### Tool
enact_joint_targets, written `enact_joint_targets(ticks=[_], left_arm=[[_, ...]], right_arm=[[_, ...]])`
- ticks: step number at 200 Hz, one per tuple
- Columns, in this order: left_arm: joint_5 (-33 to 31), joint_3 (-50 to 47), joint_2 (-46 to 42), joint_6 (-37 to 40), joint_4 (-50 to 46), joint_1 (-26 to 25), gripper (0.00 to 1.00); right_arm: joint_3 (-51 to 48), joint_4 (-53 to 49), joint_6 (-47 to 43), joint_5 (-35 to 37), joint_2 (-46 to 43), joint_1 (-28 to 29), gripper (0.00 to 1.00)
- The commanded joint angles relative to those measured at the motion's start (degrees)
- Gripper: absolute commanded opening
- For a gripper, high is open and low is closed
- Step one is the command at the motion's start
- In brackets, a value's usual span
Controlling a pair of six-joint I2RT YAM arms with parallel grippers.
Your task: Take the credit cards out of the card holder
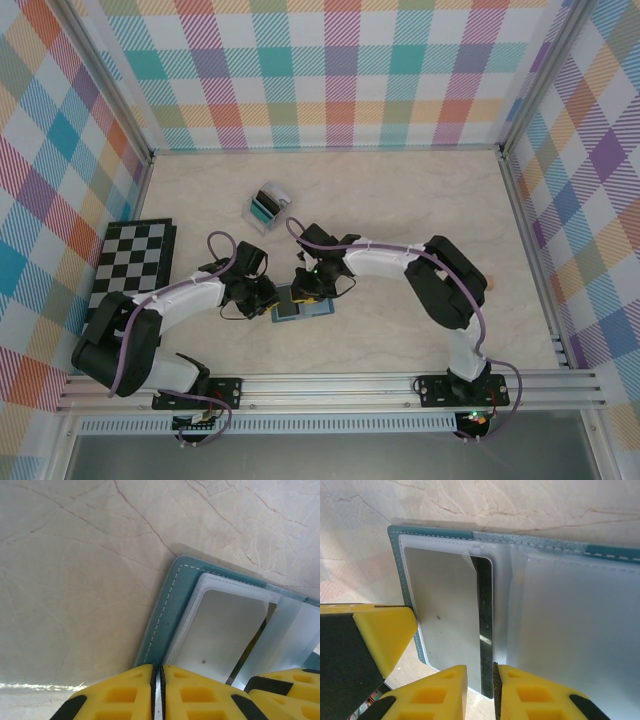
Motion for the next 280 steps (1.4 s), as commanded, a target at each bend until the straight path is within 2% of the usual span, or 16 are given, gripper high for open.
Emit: enact_joint_targets(ticks=[1, 124, 155, 208, 254, 280], left_arm=[[0.78, -0.76, 0.84, 0.02, -0.76, 0.13, 0.11], [1.05, -1.34, 1.3, -0.03, -0.56, 0.08, 0.07], [0.97, -1.38, 1.03, -0.07, -0.75, 0.11, 0.07], [-0.48, -0.97, -0.4, 0.25, -2.64, 0.12, 0.08], [-1.56, 0.92, -1.6, 1.28, -5.19, 0.09, 0.09], [-2.32, 2.24, -2.86, 1.77, -6.33, 0.11, 0.09]], right_arm=[[1.41, -1.83, -1.11, -0.85, 1.59, 0.37, 0.22], [2.42, -1.57, -2.0, -3.39, 3.62, 0.37, 0.17], [1.98, -0.48, -2.0, -3.88, 2.97, 0.44, 0.12], [-0.45, -1.28, -2.65, -0.89, -1.09, 0.34, 0.03], [-3.57, -3.38, -3.4, 3.59, -4.75, 0.28, 0.01], [-3.53, -3.77, -3.5, 3.49, -4.25, 0.24, 0.01]])
